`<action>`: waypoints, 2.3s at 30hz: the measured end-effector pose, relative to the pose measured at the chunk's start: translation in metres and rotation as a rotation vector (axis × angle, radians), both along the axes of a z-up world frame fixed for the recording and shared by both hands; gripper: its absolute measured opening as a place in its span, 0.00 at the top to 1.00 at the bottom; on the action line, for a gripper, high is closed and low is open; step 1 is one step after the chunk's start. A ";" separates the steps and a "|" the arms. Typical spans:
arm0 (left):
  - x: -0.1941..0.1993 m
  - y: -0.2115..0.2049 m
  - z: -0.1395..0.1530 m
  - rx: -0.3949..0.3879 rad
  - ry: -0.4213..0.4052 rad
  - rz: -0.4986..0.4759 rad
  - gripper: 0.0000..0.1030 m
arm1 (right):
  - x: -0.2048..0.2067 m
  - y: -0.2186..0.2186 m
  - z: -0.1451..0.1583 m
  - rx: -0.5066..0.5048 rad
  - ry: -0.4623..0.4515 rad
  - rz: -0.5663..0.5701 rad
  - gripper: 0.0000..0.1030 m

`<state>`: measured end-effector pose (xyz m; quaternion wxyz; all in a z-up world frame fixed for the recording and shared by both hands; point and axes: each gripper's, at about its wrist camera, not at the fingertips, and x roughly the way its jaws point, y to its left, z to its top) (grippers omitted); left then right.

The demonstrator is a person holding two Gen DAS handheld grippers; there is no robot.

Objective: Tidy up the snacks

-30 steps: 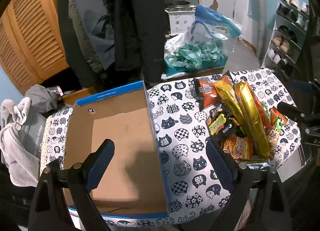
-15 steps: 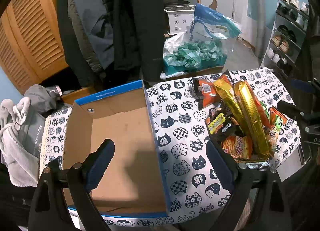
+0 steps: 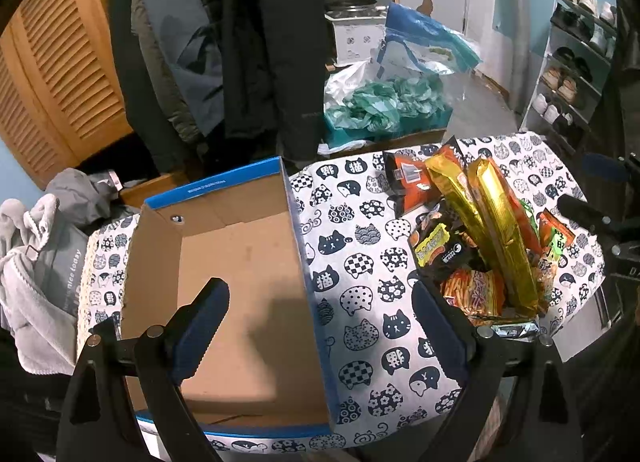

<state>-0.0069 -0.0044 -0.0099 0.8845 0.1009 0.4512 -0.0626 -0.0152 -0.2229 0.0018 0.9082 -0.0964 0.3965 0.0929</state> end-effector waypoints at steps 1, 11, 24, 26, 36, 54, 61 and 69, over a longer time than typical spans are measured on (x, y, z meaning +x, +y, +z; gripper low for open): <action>0.000 -0.002 -0.003 0.004 0.009 -0.001 0.08 | 0.001 -0.002 -0.001 -0.002 0.001 -0.007 0.18; 0.017 -0.023 -0.033 -0.010 0.116 -0.031 0.08 | 0.007 -0.049 -0.023 -0.020 0.058 -0.156 0.18; 0.029 -0.051 -0.059 0.010 0.160 -0.083 0.08 | 0.006 -0.102 -0.083 0.017 0.244 -0.335 0.18; 0.030 -0.054 -0.063 0.014 0.167 -0.085 0.08 | 0.006 -0.108 -0.095 0.031 0.284 -0.360 0.18; 0.050 -0.059 -0.089 0.039 0.204 -0.060 0.08 | 0.015 -0.115 -0.137 0.085 0.414 -0.438 0.18; 0.092 -0.085 -0.104 -0.029 0.251 -0.086 0.08 | 0.032 -0.140 -0.156 -0.154 0.422 -0.387 0.55; 0.114 -0.104 -0.108 -0.104 0.299 -0.069 0.08 | 0.032 -0.172 -0.161 0.032 0.437 -0.438 0.43; 0.132 -0.130 -0.141 -0.065 0.378 -0.093 0.08 | 0.034 -0.182 -0.183 0.176 0.486 -0.458 0.38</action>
